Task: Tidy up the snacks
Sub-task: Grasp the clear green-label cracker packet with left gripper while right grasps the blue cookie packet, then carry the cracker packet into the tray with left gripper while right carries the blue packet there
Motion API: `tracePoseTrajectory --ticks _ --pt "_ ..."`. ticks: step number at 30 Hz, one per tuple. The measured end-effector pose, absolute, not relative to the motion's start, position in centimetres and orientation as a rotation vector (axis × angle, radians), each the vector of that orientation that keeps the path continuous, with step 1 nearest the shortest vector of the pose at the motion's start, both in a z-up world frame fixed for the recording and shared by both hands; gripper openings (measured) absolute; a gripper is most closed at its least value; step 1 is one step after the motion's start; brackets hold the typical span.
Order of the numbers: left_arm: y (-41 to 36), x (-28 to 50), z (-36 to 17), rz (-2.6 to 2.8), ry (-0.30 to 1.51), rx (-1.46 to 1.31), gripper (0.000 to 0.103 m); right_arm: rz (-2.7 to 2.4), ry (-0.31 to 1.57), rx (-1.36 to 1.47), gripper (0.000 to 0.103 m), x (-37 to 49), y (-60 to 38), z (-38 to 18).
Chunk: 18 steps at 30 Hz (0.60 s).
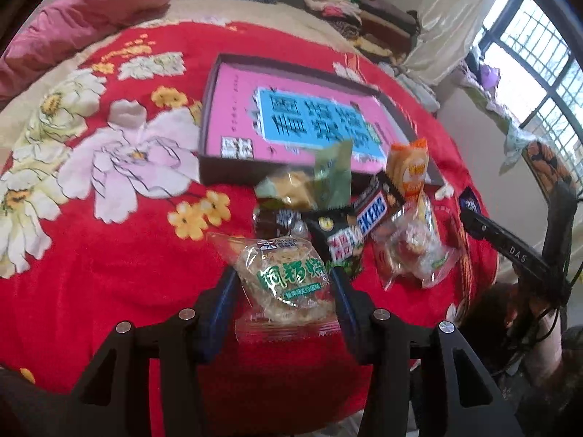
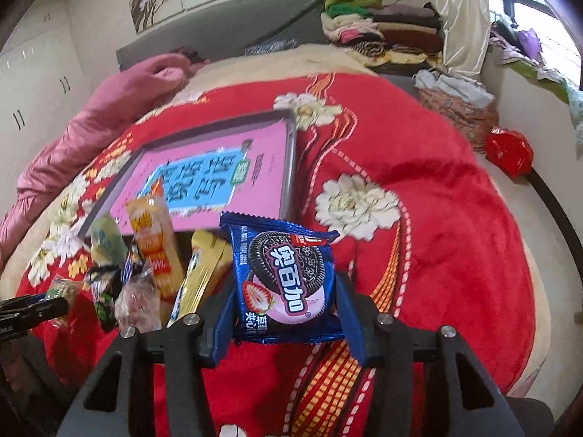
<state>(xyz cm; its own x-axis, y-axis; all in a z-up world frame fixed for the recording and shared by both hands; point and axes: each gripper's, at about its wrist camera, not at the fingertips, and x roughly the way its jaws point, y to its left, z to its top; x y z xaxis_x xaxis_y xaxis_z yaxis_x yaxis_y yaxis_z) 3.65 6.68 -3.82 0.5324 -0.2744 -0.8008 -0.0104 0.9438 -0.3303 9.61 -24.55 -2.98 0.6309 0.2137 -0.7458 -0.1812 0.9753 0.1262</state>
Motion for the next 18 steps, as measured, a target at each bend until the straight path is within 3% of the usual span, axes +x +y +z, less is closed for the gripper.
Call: tracePoseTrajectory --ticks 18 --pt "8.5 6.9 -0.6 -0.101 0.886 -0.336 0.051 0.332 0.776 0.033 0.051 12.6 -22.2 -1.5"
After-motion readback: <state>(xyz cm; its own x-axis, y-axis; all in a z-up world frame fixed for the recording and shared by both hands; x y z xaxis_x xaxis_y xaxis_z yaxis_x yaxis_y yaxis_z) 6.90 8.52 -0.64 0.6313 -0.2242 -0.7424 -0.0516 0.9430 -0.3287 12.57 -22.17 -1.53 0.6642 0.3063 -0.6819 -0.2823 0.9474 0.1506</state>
